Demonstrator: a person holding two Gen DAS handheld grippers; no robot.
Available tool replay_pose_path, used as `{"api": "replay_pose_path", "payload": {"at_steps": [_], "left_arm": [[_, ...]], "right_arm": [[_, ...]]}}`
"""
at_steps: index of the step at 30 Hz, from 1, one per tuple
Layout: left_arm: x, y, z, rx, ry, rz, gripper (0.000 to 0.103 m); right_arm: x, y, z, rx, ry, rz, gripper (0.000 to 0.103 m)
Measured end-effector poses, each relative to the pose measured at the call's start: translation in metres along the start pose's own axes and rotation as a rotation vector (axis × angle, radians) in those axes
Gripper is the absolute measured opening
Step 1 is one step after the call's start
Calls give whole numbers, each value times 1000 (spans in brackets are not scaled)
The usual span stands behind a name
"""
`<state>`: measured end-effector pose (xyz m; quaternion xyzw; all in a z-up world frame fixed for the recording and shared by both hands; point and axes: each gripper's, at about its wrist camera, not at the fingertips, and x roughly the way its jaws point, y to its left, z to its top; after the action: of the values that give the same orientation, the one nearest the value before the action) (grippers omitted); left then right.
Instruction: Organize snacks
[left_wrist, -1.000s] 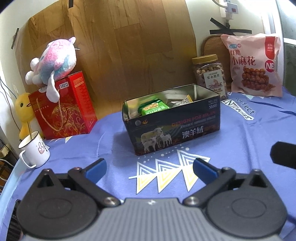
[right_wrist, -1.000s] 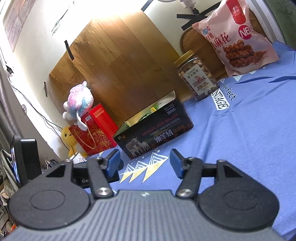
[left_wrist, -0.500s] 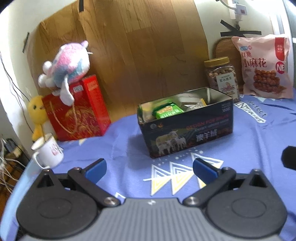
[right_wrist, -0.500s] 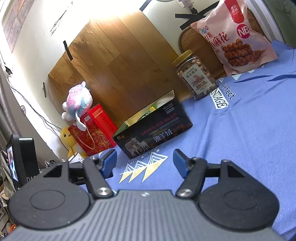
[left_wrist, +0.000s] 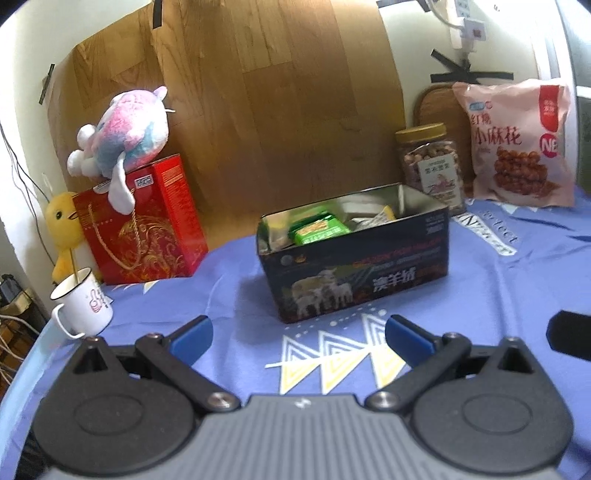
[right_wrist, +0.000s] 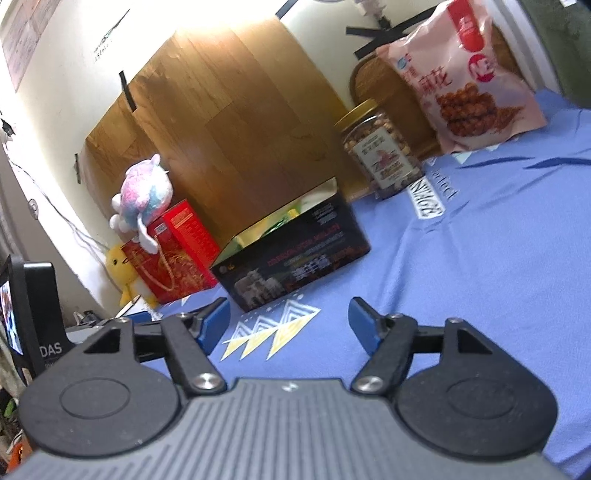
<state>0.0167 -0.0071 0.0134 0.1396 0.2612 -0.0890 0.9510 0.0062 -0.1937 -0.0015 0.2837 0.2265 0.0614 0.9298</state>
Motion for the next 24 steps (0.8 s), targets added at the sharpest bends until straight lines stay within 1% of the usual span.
{"api": "replay_pose_path", "payload": {"at_steps": [3, 9, 15, 18, 21, 24], "left_arm": [[2, -4, 0, -11, 8, -12, 103], [2, -27, -1, 27, 9, -37, 103], [-3, -49, -4, 40, 17, -81, 103], [1, -64, -7, 59, 58, -91, 103], [4, -81, -6, 67, 101, -116, 103], [-3, -96, -3, 75, 85, -134, 103]], "right_arm": [[-7, -6, -1, 16, -11, -20, 74], [-30, -19, -9, 40, -47, -62, 74], [-46, -26, -14, 27, -31, -111, 74], [-52, -28, -20, 21, -18, -117, 74], [-60, -33, -28, 20, -19, -124, 74], [-67, -38, -28, 24, -28, -124, 74]]}}
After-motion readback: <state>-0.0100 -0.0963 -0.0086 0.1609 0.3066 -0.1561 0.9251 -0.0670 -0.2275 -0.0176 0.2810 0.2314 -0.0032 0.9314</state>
